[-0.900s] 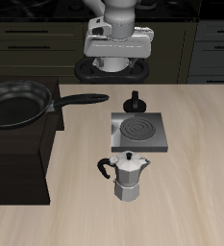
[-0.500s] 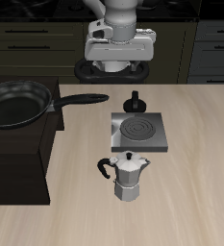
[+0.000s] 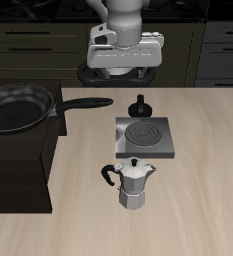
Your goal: Place the moka pot on the stove and turn on the stove
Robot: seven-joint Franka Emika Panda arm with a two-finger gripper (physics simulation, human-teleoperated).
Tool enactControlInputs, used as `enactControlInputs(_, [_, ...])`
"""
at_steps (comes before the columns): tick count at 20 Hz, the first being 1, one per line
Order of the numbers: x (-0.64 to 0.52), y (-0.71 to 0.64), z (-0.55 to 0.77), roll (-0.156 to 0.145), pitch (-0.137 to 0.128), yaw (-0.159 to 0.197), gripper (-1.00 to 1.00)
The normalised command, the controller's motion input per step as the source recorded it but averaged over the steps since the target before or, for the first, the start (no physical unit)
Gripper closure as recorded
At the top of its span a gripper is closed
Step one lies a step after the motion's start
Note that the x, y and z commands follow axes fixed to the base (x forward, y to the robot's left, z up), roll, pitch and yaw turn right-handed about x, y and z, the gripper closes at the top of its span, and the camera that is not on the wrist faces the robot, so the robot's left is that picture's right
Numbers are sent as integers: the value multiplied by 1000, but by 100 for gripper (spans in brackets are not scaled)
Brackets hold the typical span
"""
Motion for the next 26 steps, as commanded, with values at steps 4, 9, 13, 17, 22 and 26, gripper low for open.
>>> enactControlInputs(4, [297, 42, 119, 30, -50, 8, -100])
enactControlInputs(9, [305, -44, 55, -20, 0, -36, -100])
enactControlInputs(13, [280, -80, 68, -48, -16, 2, -100])
enactControlInputs(17, [211, 15, -25, 12, 7, 4, -100])
enactControlInputs(22, [206, -41, 53, -26, -1, -18, -100])
enactControlInputs(26, [235, -7, 100, -3, -15, 5, -100])
